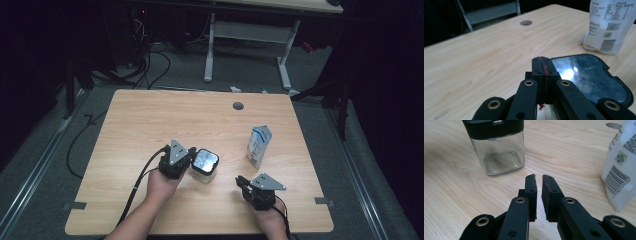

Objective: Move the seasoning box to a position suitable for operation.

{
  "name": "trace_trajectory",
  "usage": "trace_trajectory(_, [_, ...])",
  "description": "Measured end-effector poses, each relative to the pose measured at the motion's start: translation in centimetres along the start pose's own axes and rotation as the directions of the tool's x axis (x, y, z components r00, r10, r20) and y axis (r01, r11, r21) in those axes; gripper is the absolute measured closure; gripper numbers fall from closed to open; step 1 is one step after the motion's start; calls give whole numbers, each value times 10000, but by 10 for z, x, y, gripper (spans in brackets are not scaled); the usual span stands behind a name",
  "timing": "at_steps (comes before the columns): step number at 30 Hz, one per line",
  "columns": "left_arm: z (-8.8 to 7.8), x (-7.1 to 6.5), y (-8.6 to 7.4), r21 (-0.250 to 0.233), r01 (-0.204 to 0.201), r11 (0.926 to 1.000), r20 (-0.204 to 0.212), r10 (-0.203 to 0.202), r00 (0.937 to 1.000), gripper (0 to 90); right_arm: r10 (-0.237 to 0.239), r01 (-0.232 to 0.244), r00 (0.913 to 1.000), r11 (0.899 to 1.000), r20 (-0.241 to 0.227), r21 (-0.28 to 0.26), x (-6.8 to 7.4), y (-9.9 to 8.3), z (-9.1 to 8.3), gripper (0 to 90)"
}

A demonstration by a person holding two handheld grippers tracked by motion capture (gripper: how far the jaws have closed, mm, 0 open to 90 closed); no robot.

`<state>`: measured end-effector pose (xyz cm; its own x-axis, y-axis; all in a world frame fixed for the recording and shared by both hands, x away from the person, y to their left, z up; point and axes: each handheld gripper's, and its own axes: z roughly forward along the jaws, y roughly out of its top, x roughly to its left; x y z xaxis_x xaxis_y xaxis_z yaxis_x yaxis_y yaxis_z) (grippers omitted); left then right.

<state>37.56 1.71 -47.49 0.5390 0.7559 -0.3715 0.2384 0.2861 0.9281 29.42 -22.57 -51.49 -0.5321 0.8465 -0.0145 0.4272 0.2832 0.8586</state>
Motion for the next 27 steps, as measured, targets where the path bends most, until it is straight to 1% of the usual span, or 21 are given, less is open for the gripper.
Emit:
trace_trajectory(1, [0,0,1,72,38,10000,2,-38,10000,900,-27,27,10000,10000,-3,2,0,0,0,827])
trace_trajectory(2, [1,1,-1,192,-64,9998,-52,65,10000,900,-7,7,10000,10000,-5,3,0,0,0,827])
trace_trajectory(4, [2,2,-1,251,-54,9997,-108,56,9999,900,27,-26,10000,10000,-17,20,0,0,0,827])
trace_trajectory(5, [2,4,-2,251,39,9997,-99,-36,9999,900,-15,15,10000,10000,-17,18,1,0,0,827])
trace_trajectory(7, [2,4,-1,248,93,9996,-127,-90,9999,900,-23,23,10000,10000,-5,0,1,0,0,827])
trace_trajectory(11, [2,4,-2,228,55,9997,-129,-52,9999,900,-17,17,10000,10000,-11,-4,1,0,0,827])
trace_trajectory(16, [2,6,-2,127,233,9996,-177,-231,9996,900,-35,35,10000,10000,-50,45,2,-1,1,827])
trace_trajectory(19, [2,7,-1,142,329,9994,-159,-327,9993,900,-48,48,9999,10000,-94,66,2,-1,2,827])
trace_trajectory(23, [2,7,-2,47,485,9988,-97,-484,9988,900,-40,40,10000,10000,-83,1,3,0,1,827])
trace_trajectory(25, [2,7,-2,54,502,9987,-78,-501,9987,900,-52,52,10000,10000,-85,4,3,0,1,827])
trace_trajectory(26, [2,7,-2,10,557,9984,-32,-557,9984,900,-247,248,9996,9996,-127,105,4,0,2,827])
trace_trajectory(27, [2,7,-2,10,557,9984,-32,-557,9984,900,-304,306,9995,9995,-119,125,5,0,3,829])
